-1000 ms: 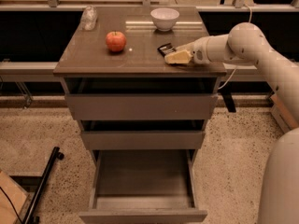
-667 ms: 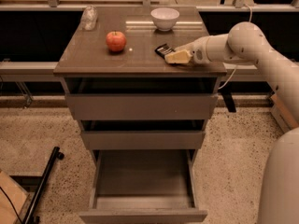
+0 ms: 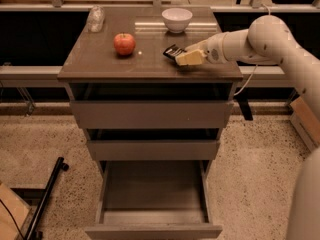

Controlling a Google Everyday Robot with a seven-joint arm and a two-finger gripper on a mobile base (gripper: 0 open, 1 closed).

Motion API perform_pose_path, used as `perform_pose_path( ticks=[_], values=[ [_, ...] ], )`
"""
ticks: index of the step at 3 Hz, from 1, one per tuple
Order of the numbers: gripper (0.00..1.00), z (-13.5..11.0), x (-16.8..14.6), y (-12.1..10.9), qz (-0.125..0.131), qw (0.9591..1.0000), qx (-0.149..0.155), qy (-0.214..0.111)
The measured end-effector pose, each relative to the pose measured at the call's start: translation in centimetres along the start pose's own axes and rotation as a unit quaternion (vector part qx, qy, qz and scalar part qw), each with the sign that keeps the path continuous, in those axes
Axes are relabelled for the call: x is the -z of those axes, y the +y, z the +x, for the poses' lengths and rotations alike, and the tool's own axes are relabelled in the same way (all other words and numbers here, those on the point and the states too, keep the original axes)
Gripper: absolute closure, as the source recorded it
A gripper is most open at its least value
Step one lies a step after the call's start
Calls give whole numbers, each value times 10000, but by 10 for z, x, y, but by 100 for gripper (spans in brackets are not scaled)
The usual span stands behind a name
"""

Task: Place rxbar chocolate into bottom drawer

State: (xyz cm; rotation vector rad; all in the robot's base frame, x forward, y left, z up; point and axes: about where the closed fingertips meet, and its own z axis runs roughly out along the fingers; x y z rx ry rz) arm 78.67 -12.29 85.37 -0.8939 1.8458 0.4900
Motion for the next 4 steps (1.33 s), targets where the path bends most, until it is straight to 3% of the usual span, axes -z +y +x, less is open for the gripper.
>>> perform_pose_path(
  ticks=[1,2,3,4],
  values=[
    [100,-42,40,21,-194,9985,467,-205],
    [100,-78,81,40,-358,9941,955,-368],
    [100,-83,99,69,-787,9882,1287,-281],
    [100,-65,99,111,-1455,9790,1422,-106]
  ],
)
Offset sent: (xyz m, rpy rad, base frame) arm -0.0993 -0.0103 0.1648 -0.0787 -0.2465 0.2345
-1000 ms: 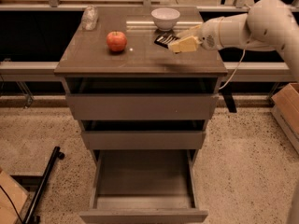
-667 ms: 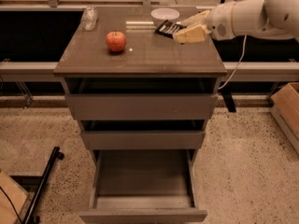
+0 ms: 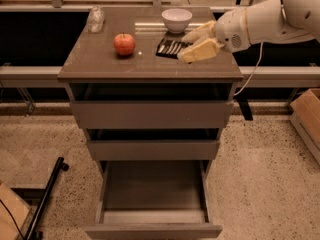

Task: Place rxbar chocolate into bottom drawer

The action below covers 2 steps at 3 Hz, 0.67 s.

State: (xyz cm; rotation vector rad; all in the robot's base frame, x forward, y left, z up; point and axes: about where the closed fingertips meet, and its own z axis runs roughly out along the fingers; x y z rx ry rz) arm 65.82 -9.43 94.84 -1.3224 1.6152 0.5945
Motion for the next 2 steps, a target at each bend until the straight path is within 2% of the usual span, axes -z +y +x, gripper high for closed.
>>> perform_pose_path(
  ticks=[1,2],
  values=[
    [100,31,-8,42,-472,9982,-237,279],
    [100,89,-30,93,-1051,9884,-772,782]
  ],
)
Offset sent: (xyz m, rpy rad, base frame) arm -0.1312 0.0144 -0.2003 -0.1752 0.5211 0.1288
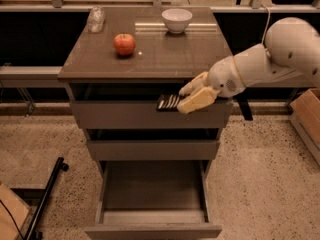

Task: Place rxbar chocolate into bottom drawer

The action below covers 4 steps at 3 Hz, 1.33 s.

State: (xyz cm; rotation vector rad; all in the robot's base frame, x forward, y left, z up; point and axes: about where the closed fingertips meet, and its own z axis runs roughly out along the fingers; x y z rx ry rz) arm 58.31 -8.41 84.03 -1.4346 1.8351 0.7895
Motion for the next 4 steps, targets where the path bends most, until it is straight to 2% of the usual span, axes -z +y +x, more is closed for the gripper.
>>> perform_pose_path(
  ticks=[1,2,3,4],
  values=[
    [100,14,-14,11,-179,9997,-108,103],
    [100,13,-21,10,-225,9994,-53,272],
    [100,43,-48,18,-241,9985,-38,486],
    [100,92,-75,28,-21,9976,-130,684]
  ],
)
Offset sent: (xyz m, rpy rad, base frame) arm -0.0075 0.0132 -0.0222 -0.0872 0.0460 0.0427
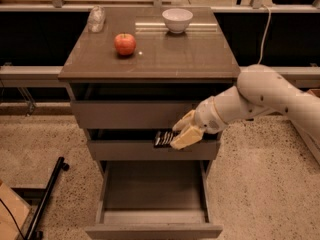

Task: Place rxbar chocolate into bottom drawer

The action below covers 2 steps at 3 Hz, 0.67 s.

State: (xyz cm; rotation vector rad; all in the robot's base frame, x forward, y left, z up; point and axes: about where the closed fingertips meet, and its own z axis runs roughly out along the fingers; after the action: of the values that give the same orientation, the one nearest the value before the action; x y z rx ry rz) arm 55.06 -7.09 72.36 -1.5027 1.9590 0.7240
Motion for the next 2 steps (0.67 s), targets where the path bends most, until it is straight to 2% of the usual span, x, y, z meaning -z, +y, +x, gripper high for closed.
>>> perform_pose_path(
  ticks=[1,2],
  values=[
    [100,55,-52,11,39,9970,-648,-411],
    [100,64,-62,-5,302,9950,-796,-514]
  ],
)
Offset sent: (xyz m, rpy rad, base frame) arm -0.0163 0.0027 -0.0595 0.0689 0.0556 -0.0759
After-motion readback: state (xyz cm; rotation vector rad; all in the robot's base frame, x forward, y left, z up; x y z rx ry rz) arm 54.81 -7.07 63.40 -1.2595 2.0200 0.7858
